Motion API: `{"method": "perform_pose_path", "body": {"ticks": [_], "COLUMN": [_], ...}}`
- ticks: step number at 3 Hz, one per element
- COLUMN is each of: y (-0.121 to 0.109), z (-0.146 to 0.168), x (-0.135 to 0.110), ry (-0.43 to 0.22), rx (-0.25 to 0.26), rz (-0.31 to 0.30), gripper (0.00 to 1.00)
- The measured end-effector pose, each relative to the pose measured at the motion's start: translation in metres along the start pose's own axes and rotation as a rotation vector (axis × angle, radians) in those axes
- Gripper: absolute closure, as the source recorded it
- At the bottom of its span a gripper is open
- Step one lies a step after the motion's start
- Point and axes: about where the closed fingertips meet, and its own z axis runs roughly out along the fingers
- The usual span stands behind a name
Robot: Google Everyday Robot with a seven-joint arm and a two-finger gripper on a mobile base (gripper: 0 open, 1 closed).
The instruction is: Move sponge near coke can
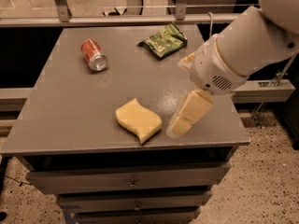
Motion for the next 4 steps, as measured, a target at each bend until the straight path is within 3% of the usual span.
{"method": "perform_pose_path", "body": {"ticks": [2, 3, 4], "y": [0.018, 0.023, 0.025], "z": [0.040, 0.058, 0.085], "x": [-0.031, -0.042, -0.034], "ry": [-0.136, -0.180, -0.183], "rx": [-0.037, -0.050, -0.062], "rz": [0.023, 0.029, 0.043], "gripper": [0.00, 0.00, 0.00]}}
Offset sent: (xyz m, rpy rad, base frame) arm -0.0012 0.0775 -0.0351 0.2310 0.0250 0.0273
